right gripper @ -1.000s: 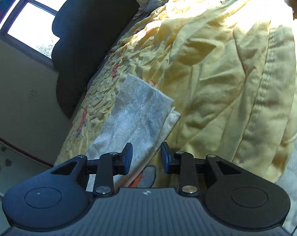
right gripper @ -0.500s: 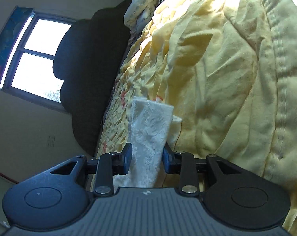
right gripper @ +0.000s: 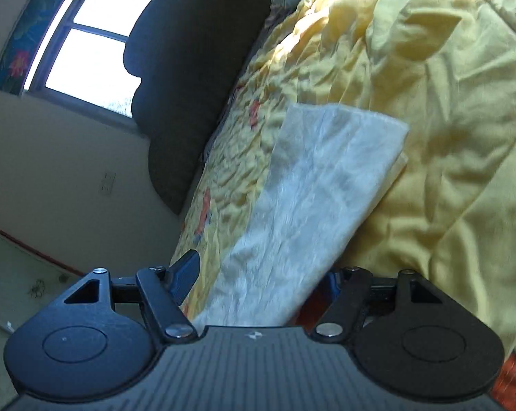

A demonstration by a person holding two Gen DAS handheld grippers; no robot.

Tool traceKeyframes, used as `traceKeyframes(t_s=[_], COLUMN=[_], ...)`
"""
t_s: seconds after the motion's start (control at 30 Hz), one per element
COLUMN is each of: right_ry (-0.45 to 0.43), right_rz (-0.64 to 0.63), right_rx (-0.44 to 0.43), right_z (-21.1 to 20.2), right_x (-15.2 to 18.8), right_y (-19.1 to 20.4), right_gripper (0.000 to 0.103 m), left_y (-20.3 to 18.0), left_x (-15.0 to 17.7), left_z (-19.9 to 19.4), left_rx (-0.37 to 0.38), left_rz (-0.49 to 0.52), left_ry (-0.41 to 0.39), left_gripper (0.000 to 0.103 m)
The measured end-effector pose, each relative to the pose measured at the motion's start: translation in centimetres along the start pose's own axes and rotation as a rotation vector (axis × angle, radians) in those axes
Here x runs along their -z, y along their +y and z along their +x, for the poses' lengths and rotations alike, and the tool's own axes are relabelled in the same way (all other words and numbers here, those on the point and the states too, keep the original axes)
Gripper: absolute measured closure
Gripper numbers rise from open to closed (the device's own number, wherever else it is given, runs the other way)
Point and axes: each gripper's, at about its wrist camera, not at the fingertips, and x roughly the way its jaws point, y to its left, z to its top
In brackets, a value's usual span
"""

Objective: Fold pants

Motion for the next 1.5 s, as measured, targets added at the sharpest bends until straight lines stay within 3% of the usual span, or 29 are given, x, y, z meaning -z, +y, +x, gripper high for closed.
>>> traceKeyframes(t_s=[0.13, 0.17, 0.2, 0.27, 0.37, 0.43, 0.53, 0.63, 0.73, 0.83, 0.9, 0.97, 1.07, 1.1, 1.13, 1.2, 1.27, 1.4, 1.5], right_ry=[-0.084, -0.09, -0.094, -0.093, -0.106, -0.121, -0.125, -0.051, 0.086, 0.181, 0.213, 0.2, 0.194, 0.196, 0.198, 0.193, 0.187, 0.178, 0.161], right_rz=[0.003, 0.008, 0.006, 0.022, -0.056, -0.231, -0.674, -1.039, -1.284, -1.366, -1.376, -1.428, -1.524, -1.552, -1.593, -1.667, -1.718, -1.798, -1.87], right_rx=[0.021, 0.034, 0.059, 0.079, 0.089, 0.108, 0.115, 0.057, 0.012, 0.012, 0.001, -0.008, -0.046, -0.057, -0.061, -0.045, -0.039, -0.1, -0.166], right_z=[0.3, 0.3, 0.5, 0.9, 0.8, 0.8, 0.8, 1.9, 3.7, 4.8, 4.6, 3.8, 2.7, 2.5, 2.4, 2.3, 2.3, 2.5, 2.9], right_x=[-1.0, -1.1, -1.2, -1.3, -1.2, -0.4, 3.2, 9.0, 15.2, 18.8, 20.1, 21.2, 22.3, 22.7, 23.2, 24.3, 25.1, 26.8, 28.9], right_y=[-0.6, -0.7, -0.8, -1.4, -0.3, 2.6, 9.8, 14.8, 16.2, 15.5, 15.3, 15.4, 15.5, 15.5, 15.5, 15.4, 15.4, 16.2, 17.2], right_gripper=[0.038, 0.044, 0.063, 0.087, 0.091, 0.091, 0.091, 0.091, 0.091, 0.091, 0.091, 0.091, 0.091, 0.091, 0.091, 0.091, 0.091, 0.091, 0.091], left_y=[0.0, 0.2, 0.3, 0.9, 2.3, 3.7, 7.2, 9.7, 10.6, 10.6, 10.1, 9.5, 8.4, 8.1, 7.9, 7.5, 7.5, 8.2, 8.9], left_x=[-0.1, -0.2, -0.3, -0.9, -2.2, -3.0, -3.9, -3.4, -2.7, -2.5, -2.7, -3.2, -4.2, -4.6, -4.7, -5.2, -5.4, -5.9, -6.0], left_z=[0.0, -0.1, -0.1, -0.6, -1.4, -1.6, -0.8, 1.0, 2.3, 4.0, 5.1, 5.7, 6.1, 6.2, 6.2, 6.0, 4.8, 0.9, -1.3], left_rx=[0.004, 0.013, 0.021, 0.049, 0.098, 0.151, 0.358, 0.561, 0.698, 0.804, 0.776, 0.745, 0.718, 0.708, 0.701, 0.636, 0.554, 0.397, 0.293], left_rz=[0.0, -0.001, -0.009, -0.038, -0.1, -0.176, -0.422, -0.671, -0.824, -0.918, -0.936, -0.914, -0.862, -0.851, -0.837, -0.768, -0.676, -0.497, -0.408], left_ry=[0.002, 0.006, 0.006, 0.004, -0.013, -0.012, 0.047, 0.122, 0.157, 0.216, 0.274, 0.282, 0.267, 0.272, 0.277, 0.281, 0.217, 0.061, -0.007], left_gripper=[0.002, 0.004, 0.006, 0.012, 0.011, 0.011, 0.01, 0.008, 0.004, 0.001, 0.001, 0.002, 0.014, 0.031, 0.054, 0.093, 0.099, 0.099, 0.099])
